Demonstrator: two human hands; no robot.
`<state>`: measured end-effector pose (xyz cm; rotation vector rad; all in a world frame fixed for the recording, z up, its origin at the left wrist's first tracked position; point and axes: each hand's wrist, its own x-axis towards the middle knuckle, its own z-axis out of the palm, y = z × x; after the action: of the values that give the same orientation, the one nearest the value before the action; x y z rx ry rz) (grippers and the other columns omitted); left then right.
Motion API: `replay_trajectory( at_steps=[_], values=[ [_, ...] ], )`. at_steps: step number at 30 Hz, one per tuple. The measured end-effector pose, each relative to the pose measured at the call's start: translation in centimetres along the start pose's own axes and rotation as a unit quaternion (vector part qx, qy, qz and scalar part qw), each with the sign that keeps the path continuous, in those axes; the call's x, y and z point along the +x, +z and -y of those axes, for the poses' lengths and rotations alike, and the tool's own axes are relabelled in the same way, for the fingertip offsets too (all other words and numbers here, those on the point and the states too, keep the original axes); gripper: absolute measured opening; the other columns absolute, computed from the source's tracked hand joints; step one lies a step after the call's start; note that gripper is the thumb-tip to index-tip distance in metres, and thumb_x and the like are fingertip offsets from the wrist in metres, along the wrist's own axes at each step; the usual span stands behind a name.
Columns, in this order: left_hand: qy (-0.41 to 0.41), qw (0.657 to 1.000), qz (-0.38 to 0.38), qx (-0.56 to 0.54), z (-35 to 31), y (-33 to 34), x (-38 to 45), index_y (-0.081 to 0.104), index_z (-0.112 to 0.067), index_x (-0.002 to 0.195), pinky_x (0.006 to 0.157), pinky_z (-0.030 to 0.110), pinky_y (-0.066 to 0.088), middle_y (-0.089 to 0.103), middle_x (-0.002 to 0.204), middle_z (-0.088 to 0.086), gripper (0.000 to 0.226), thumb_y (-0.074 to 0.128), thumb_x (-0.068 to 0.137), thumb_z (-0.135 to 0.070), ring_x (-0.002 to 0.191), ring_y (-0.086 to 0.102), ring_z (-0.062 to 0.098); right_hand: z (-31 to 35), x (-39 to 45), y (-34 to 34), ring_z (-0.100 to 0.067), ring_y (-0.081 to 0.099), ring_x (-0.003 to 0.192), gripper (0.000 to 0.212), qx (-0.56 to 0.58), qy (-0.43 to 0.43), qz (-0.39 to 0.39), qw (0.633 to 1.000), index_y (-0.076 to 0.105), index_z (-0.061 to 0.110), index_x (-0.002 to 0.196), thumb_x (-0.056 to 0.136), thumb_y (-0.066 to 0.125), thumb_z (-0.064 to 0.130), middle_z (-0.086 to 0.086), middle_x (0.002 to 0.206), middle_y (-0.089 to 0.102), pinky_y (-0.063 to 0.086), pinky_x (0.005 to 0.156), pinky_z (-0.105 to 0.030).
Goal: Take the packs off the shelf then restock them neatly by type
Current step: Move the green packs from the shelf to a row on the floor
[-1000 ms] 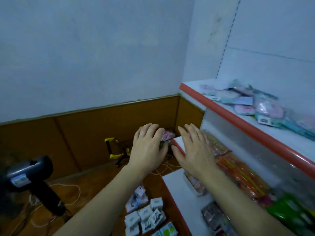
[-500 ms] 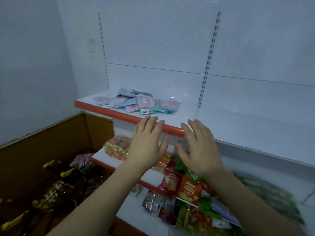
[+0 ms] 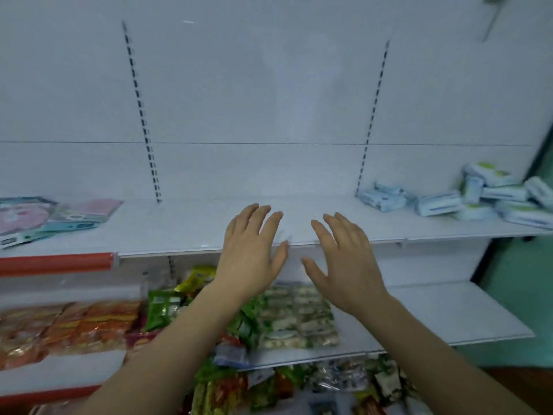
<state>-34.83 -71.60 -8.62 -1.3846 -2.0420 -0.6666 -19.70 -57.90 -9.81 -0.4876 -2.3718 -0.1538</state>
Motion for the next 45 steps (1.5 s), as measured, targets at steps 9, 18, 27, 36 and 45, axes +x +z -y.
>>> replay_trajectory(
  at_steps=[9,18,27,36,45],
  values=[
    [0.062,0.995,0.02,-0.074,-12.1,8.8,7.1,0.051,-0.014,0.138,0.109,0.051,0.039,0.053,0.142,0.009,0.051,0.048,0.095,-0.042,0.135,0.044,0.032,-15.7,-4.0,-3.3,-0.035,0.036,0.143,0.066,-0.072,0.101,0.014,0.992,0.046,0.011,0.145,0.095,0.038,0.054,-0.016,0.15,0.046,0.034,0.114,-0.056],
    [0.089,0.988,0.063,-0.106,-15.5,18.2,15.5,0.049,-0.015,0.14,0.107,0.048,0.041,0.052,0.14,0.008,0.059,0.038,0.093,-0.048,0.13,0.047,0.029,-27.0,-1.3,-0.2,-0.038,0.041,0.139,0.067,-0.123,0.16,0.052,0.978,0.048,0.01,0.143,0.093,0.037,0.052,-0.018,0.147,0.048,0.035,0.113,-0.056],
    [0.085,0.976,0.177,-0.089,-14.1,28.5,26.7,0.035,-0.018,0.151,0.113,0.043,0.03,0.034,0.155,0.005,0.066,0.055,0.089,-0.025,0.141,0.03,0.028,-37.2,6.8,3.9,-0.039,0.035,0.143,0.072,-0.179,0.181,0.112,0.961,0.048,0.012,0.145,0.087,0.036,0.054,-0.018,0.151,0.044,0.031,0.115,-0.057],
    [0.109,0.935,0.333,-0.049,-13.3,34.5,32.2,0.023,-0.025,0.155,0.113,0.046,0.033,0.024,0.158,-0.004,0.075,0.055,0.088,-0.031,0.146,0.018,0.021,-44.7,10.9,6.1,-0.029,0.01,0.152,0.084,-0.194,0.16,0.283,0.926,0.017,0.031,0.158,0.086,0.031,0.073,-0.008,0.165,0.016,0.006,0.122,-0.054],
    [0.122,0.932,0.335,0.066,-16.0,31.4,32.5,0.058,-0.033,0.117,0.09,0.038,0.038,0.05,0.113,-0.007,0.065,0.056,0.074,-0.081,0.108,0.041,0.018,-46.1,12.8,7.0,-0.021,0.055,0.105,0.082,-0.097,0.006,0.299,0.949,0.055,0.029,0.132,0.077,0.023,0.082,0.002,0.117,0.06,0.039,0.092,-0.035]
  ],
)
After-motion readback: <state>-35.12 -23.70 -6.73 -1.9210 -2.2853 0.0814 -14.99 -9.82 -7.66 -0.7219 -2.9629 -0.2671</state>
